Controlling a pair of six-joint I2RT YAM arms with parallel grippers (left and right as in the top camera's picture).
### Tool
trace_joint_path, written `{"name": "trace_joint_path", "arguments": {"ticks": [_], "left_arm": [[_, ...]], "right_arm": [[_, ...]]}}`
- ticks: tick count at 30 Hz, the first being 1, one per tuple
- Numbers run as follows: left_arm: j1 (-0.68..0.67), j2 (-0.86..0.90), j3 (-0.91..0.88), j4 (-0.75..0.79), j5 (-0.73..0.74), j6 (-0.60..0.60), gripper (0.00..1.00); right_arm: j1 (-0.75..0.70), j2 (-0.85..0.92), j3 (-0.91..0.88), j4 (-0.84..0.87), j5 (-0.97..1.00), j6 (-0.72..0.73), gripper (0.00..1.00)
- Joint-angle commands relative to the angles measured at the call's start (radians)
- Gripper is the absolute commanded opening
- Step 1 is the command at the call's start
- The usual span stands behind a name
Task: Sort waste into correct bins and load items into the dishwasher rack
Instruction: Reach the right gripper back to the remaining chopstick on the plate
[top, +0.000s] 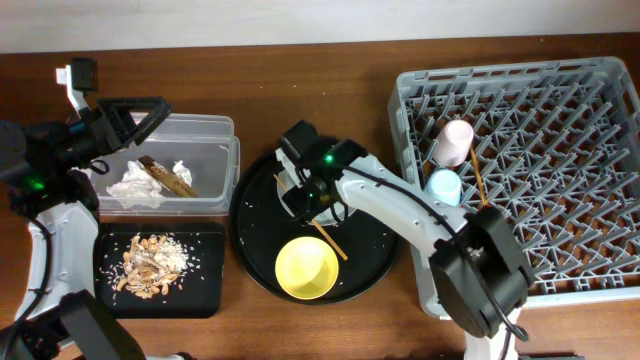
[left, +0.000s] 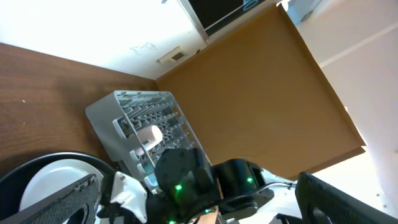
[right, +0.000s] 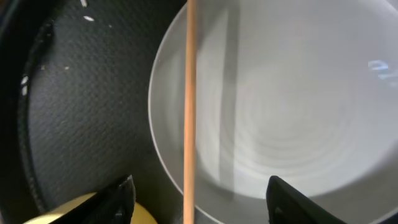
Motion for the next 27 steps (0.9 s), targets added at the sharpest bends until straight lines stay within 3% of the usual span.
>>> {"name": "trace_joint_path", "arguments": {"ticks": [1,14,19,20,22,27], "left_arm": [[0.002,-0.014,0.009,0.003,0.008,-0.002,0.99],[0.002,-0.014,0.009,0.003,0.008,-0.002,0.99],[0.002,-0.014,0.009,0.003,0.008,-0.002,0.99],[0.002,-0.014,0.009,0.003,0.008,-0.002,0.99],[0.002,-0.014,0.009,0.003,0.008,-0.002,0.99],[0.002,-0.014,0.009,0.002,0.008,-0.002,0.99]], "right_arm": [[-0.002,0.035,-0.001,0.007,0.004,0.009,0.61],[-0.002,0.131,-0.001,0.022,0.004,0.008,0.55],[-0.002,0.131,-0.001,0.021,0.004,0.008,0.37],[-0.002,0.131,-0.001,0.021,0.004,0.008,0.26],[-0.002,0.13,0.009,0.018,0.004,0.008,0.15],[-0.004,0.076,0.245,-0.189,0.055,0.0,0.09]]}}
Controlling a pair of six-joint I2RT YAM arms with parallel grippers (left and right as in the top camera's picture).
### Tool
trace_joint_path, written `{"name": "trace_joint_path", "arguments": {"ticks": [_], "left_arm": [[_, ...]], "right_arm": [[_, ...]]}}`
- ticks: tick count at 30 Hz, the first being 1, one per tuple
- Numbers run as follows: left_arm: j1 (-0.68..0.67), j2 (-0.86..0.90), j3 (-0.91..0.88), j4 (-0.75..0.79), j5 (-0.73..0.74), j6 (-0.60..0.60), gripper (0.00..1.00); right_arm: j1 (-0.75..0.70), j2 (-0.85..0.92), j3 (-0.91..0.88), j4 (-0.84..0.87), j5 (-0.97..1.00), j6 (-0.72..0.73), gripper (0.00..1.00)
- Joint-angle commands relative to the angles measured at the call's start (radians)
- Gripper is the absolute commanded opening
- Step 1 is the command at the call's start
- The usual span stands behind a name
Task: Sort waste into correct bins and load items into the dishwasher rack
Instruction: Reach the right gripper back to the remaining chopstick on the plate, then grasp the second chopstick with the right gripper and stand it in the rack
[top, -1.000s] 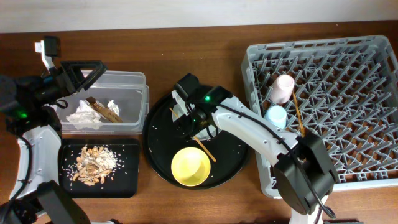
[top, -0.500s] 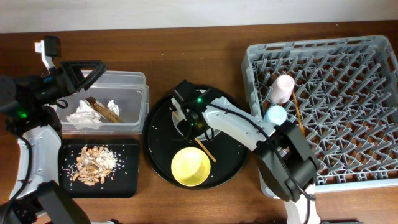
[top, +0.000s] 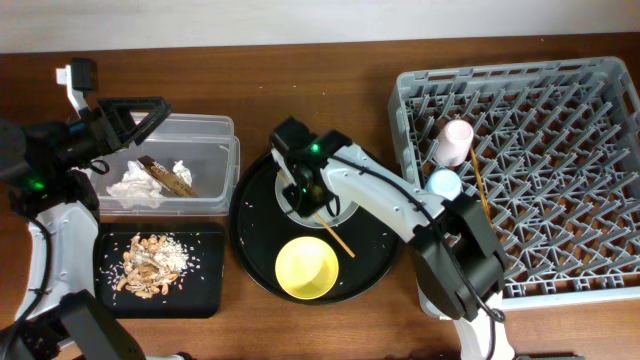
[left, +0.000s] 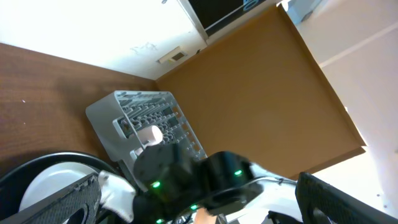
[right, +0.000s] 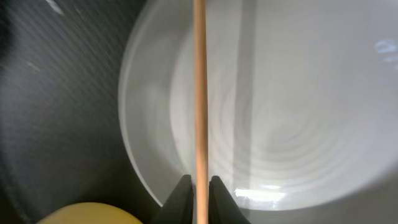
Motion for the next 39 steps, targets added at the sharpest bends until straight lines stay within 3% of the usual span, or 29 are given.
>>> {"name": "trace_joint_path", "arguments": {"ticks": [1,4,7,13,16,18,19,20,21,22,24,25,28,29,36,39], "left_arm": [[0.002,-0.014,0.009,0.003,0.007,-0.002,0.99],[0.002,-0.014,0.009,0.003,0.007,-0.002,0.99],[0.002,-0.014,0.009,0.003,0.007,-0.002,0.99],[0.002,-0.014,0.009,0.003,0.007,-0.002,0.99],[0.002,-0.014,0.009,0.003,0.007,-0.002,0.99],[0.002,-0.014,0.009,0.003,0.007,-0.002,0.99],[0.002,-0.014,0.009,0.003,0.007,-0.002,0.99],[0.002,-0.014,0.009,0.003,0.007,-0.002,1.0],[0.002,-0.014,0.009,0.003,0.007,-0.002,0.99],[0.002,-0.014,0.009,0.003,0.007,-0.002,0.99],[0.002,-0.014,0.009,0.003,0.007,-0.002,0.99],[0.002,-0.014,0.009,0.003,0.007,-0.002,0.99],[0.002,-0.014,0.009,0.003,0.007,-0.002,0.99],[0.002,-0.014,0.009,0.003,0.007,-0.002,0.99],[0.002,-0.014,0.009,0.003,0.007,-0.002,0.99],[0.002,-0.014,0.009,0.003,0.007,-0.002,0.99]], "right_arm": [[-0.009,-0.078,0.135,-0.11,0.085,0.004,0.04],[-0.072,-0.151,0.199,-0.236,0.142,0.004,0.04],[-0.294,-0.244,0.199,-0.367,0.195,0.004,0.04],[-0.658,-0.241,0.196,-0.485,0.193,-0.03,0.04],[-0.689,-0.241,0.195,-0.488,-0.019,-0.03,0.04],[-0.65,-0.241,0.195,-0.488,-0.181,-0.03,0.12],[-0.616,-0.241,0.195,-0.487,-0.222,-0.03,0.19],[-0.556,-0.241,0.195,-0.483,-0.242,-0.029,0.38],[-0.498,-0.24,0.194,-0.472,-0.245,-0.018,0.84],[-0.423,-0.238,0.19,-0.446,-0.246,0.003,0.98],[-0.299,-0.212,0.19,-0.418,-0.247,0.034,0.98],[-0.22,-0.184,0.189,-0.402,-0.225,0.034,0.93],[-0.067,-0.076,0.188,-0.34,-0.102,0.034,0.61],[-0.026,-0.02,0.188,-0.314,-0.064,0.034,0.6],[-0.008,0.181,0.187,-0.211,-0.031,0.064,0.57],[-0.008,0.19,0.179,-0.175,-0.031,0.064,0.33]]}}
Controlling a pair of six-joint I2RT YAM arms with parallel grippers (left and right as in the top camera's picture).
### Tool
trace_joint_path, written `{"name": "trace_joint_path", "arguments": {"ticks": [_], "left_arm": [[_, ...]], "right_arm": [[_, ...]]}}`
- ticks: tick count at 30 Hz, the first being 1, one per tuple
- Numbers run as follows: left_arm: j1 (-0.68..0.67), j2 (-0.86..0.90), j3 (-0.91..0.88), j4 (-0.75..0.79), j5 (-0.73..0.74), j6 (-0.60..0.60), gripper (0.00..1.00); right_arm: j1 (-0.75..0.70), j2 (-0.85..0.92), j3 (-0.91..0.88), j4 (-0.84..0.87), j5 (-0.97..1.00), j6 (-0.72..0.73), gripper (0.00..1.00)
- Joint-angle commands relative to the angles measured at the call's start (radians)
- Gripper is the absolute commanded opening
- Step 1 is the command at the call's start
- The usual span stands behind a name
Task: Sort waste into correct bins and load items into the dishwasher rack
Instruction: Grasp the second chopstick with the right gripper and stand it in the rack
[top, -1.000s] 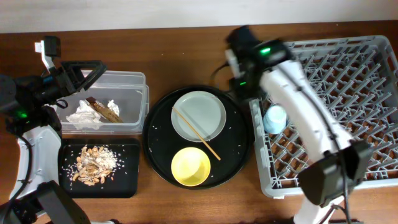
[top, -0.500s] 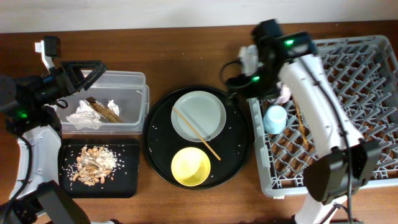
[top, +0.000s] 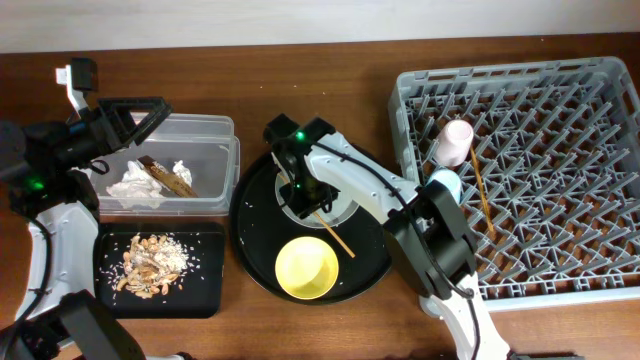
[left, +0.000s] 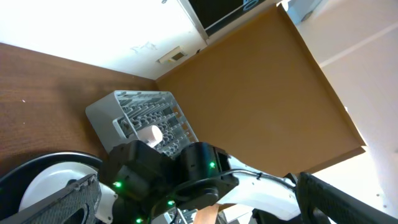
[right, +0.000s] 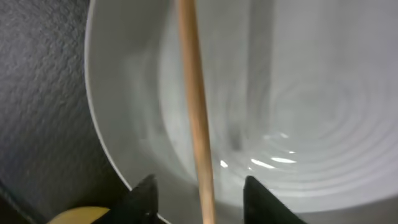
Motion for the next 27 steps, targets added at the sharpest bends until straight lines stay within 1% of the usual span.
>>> {"name": "trace_joint_path", "arguments": {"ticks": [1,3,5,6,7,8,9,10,14,16,18,19,21,23,27], "left_arm": [[0.002,-0.014,0.009,0.003,0.008,-0.002,1.0],[0.002,-0.014,0.009,0.002,0.008,-0.002,0.99],[0.002,-0.014,0.009,0.002,0.008,-0.002,0.99],[0.002,-0.014,0.009,0.003,0.008,-0.002,0.99],[0.002,-0.014,0.009,0.003,0.008,-0.002,0.99],[0.002,-0.014,0.009,0.003,0.008,-0.002,0.99],[0.002,-0.014,0.009,0.003,0.008,-0.002,0.99],[0.002,-0.014,0.009,0.002,0.008,-0.002,0.99],[0.002,-0.014,0.009,0.003,0.008,-0.002,0.99],[0.002,-0.014,0.009,0.003,0.008,-0.002,0.99],[0.002,-0.014,0.009,0.003,0.008,-0.002,0.99],[0.002,-0.014,0.009,0.003,0.008,-0.002,0.99],[0.002,-0.014,0.009,0.003,0.008,-0.002,0.99],[0.002,-0.014,0.009,0.002,0.008,-0.002,0.99],[0.002,-0.014,0.009,0.003,0.008,-0.002,0.99]], "right_arm": [[-0.001,0.009,-0.006,0.012,0.012,0.011,0.32],[-0.001,0.01,-0.008,0.004,0.012,0.011,0.25],[-0.001,0.01,-0.042,0.028,0.012,0.01,0.24],[-0.001,0.01,-0.055,0.04,0.013,0.01,0.2],[-0.001,0.01,-0.058,0.042,0.026,0.01,0.11],[-0.003,0.006,-0.05,0.033,0.031,0.01,0.11],[-0.014,0.006,-0.013,-0.012,0.031,0.01,0.11],[-0.024,0.005,0.024,-0.051,0.031,0.01,0.04],[-0.093,-0.036,0.197,-0.19,0.037,-0.026,0.04],[-0.158,-0.064,0.267,-0.293,0.074,-0.058,0.04],[-0.226,-0.095,0.272,-0.349,0.145,-0.076,0.04],[-0.288,-0.108,0.272,-0.401,0.171,-0.115,0.04],[-0.406,-0.112,0.272,-0.475,0.166,-0.129,0.04],[-0.534,-0.129,0.272,-0.483,0.154,-0.129,0.04],[-0.696,-0.138,0.272,-0.467,0.153,-0.129,0.04]]}}
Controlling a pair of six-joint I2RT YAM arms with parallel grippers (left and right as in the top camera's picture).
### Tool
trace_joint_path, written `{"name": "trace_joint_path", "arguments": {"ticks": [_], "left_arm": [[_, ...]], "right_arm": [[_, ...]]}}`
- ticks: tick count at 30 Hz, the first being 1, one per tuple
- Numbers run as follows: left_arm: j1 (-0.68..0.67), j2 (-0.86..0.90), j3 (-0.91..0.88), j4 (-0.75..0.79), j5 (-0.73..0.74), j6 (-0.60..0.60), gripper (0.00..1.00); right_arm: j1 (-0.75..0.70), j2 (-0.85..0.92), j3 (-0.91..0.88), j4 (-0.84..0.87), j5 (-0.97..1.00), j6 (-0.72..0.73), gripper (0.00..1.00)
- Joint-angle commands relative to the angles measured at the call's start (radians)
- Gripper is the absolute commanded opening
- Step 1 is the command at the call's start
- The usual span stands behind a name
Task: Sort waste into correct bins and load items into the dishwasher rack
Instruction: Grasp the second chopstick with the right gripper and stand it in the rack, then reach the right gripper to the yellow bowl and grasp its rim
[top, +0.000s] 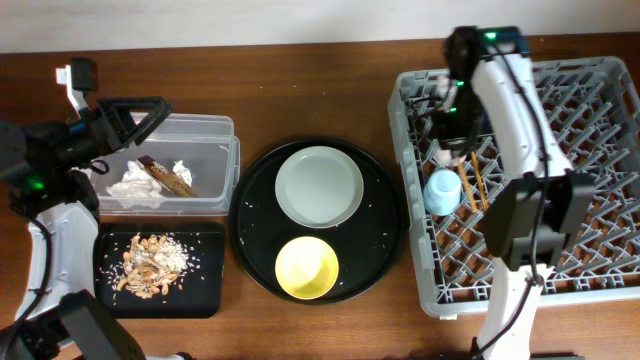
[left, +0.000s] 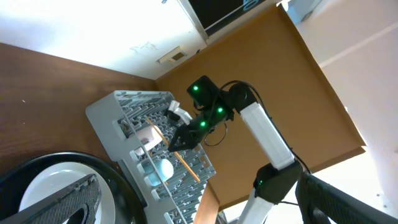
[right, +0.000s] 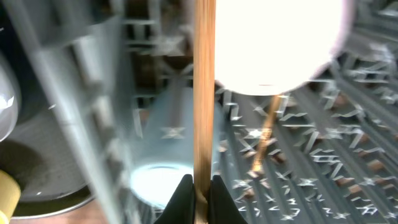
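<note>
My right gripper (top: 452, 128) hangs over the left part of the grey dishwasher rack (top: 560, 200), shut on a wooden chopstick (right: 204, 93). In the right wrist view its gripper (right: 199, 186) pinches the stick above a blue cup (right: 165, 168) and beside a pale pink cup (right: 280, 43). A second chopstick (right: 266, 140) lies in the rack. On the black round tray (top: 250, 240) sit a white plate (top: 318, 186) and a yellow bowl (top: 306, 267). My left gripper (top: 135, 112) stays open above the clear bin.
A clear plastic bin (top: 205, 135) at the left holds crumpled tissue and a wooden stick. In front of it a black tray (top: 205, 300) holds food scraps. The rack fills the table's right side, with the pink cup (top: 458, 150) and blue cup (top: 442, 190) near its left wall.
My right gripper was open at the chopstick lying on the white plate. Now it is shut on that chopstick and has moved right to the rack. The chopstick is gone from the tray.
First my right gripper stood open over the chopstick across the white plate. Then its fingers were together at the stick, then apart again with the stick lying on the plate. Now it holds the stick over the rack. The left arm has not moved.
</note>
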Motion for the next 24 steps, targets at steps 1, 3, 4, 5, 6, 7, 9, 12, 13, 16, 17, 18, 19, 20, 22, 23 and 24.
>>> {"name": "trace_joint_path", "arguments": {"ticks": [1,3,4,5,6,7,9,12,13,16,17,18,19,20,22,23,24], "left_arm": [[0.002,-0.014,0.009,0.003,0.008,-0.002,0.99],[0.002,-0.014,0.009,0.003,0.008,-0.002,0.99],[0.002,-0.014,0.009,0.003,0.008,-0.002,0.99],[0.002,-0.014,0.009,0.003,0.008,-0.002,0.99],[0.002,-0.014,0.009,0.003,0.008,-0.002,0.99],[0.002,-0.014,0.009,0.003,0.008,-0.002,1.0],[0.002,-0.014,0.009,0.003,0.008,-0.002,0.99],[0.002,-0.014,0.009,0.003,0.008,-0.002,0.99],[0.002,-0.014,0.009,0.003,0.008,-0.002,0.99],[0.002,-0.014,0.009,0.003,0.008,-0.002,0.99],[0.002,-0.014,0.009,0.003,0.008,-0.002,0.99],[0.002,-0.014,0.009,0.003,0.008,-0.002,0.99],[0.002,-0.014,0.009,0.003,0.008,-0.002,0.99],[0.002,-0.014,0.009,0.003,0.008,-0.002,0.99],[0.002,-0.014,0.009,0.003,0.008,-0.002,0.99],[0.002,-0.014,0.009,0.003,0.008,-0.002,0.99],[0.002,-0.014,0.009,0.002,0.008,-0.002,0.99]], "right_arm": [[-0.093,-0.043,0.014,0.018,0.008,-0.01,0.04],[-0.133,-0.043,0.014,0.021,0.008,-0.01,0.04],[-0.145,-0.043,0.013,0.025,0.008,-0.018,0.04],[-0.154,-0.043,0.005,0.044,0.008,-0.041,0.04],[-0.16,-0.043,-0.01,0.071,0.008,-0.043,0.04],[-0.16,-0.041,-0.024,0.081,0.004,-0.063,0.05],[-0.16,-0.04,-0.024,0.081,0.003,-0.062,0.08],[-0.16,-0.04,-0.024,0.073,-0.011,-0.058,0.2],[-0.16,-0.04,-0.024,0.072,-0.011,-0.058,0.29],[-0.16,-0.04,-0.024,0.068,-0.037,-0.058,0.29],[-0.16,-0.04,-0.024,0.068,-0.077,-0.058,0.29],[-0.16,-0.04,-0.024,0.064,-0.135,-0.058,0.34],[-0.16,-0.04,-0.024,0.043,-0.258,-0.059,0.43],[-0.158,-0.04,-0.024,0.005,-0.369,-0.061,0.48],[-0.127,-0.04,-0.029,-0.03,-0.447,-0.062,0.53],[-0.091,-0.04,-0.041,-0.03,-0.459,-0.061,0.56],[-0.037,-0.04,-0.07,-0.03,-0.474,-0.061,0.57]]}}
